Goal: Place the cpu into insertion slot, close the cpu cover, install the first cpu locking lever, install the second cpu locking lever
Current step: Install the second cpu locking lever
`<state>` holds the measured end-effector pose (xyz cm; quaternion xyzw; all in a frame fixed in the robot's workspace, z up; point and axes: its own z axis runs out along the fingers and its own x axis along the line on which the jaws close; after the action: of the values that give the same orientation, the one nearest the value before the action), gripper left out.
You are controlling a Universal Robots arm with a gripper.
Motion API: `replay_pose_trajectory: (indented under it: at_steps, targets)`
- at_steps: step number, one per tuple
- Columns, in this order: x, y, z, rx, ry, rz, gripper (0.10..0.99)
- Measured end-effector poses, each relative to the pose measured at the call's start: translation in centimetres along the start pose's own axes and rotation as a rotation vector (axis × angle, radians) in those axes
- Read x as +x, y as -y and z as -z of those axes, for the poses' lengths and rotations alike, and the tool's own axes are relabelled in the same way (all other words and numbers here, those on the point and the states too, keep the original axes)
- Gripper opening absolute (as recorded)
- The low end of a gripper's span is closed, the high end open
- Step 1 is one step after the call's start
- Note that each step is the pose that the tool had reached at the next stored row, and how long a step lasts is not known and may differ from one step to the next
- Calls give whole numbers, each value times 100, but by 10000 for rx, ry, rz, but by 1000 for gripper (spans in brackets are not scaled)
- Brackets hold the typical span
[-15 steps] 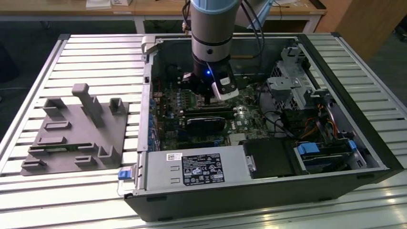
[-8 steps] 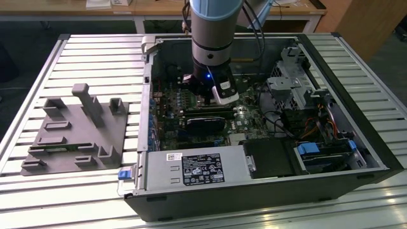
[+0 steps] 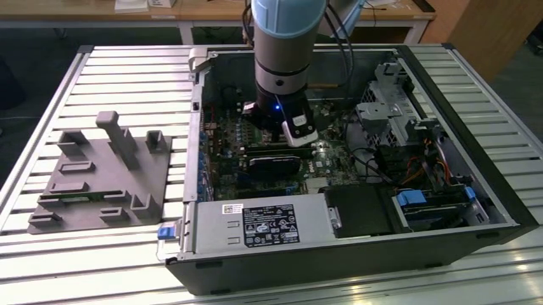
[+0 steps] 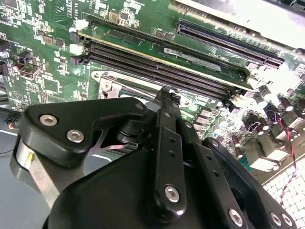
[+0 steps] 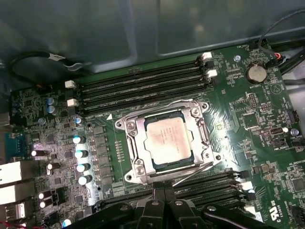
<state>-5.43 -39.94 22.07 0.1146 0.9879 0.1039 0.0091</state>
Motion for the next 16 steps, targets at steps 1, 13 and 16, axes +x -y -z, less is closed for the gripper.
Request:
replay_pose_trajectory:
  at_steps: [1,13,16]
  targets:
    - [1,13,-2,-51,-12,-2,106]
    - [38,158,-78,-710,-165,-27,106]
    - [57,179,-101,-858,-199,-33,106]
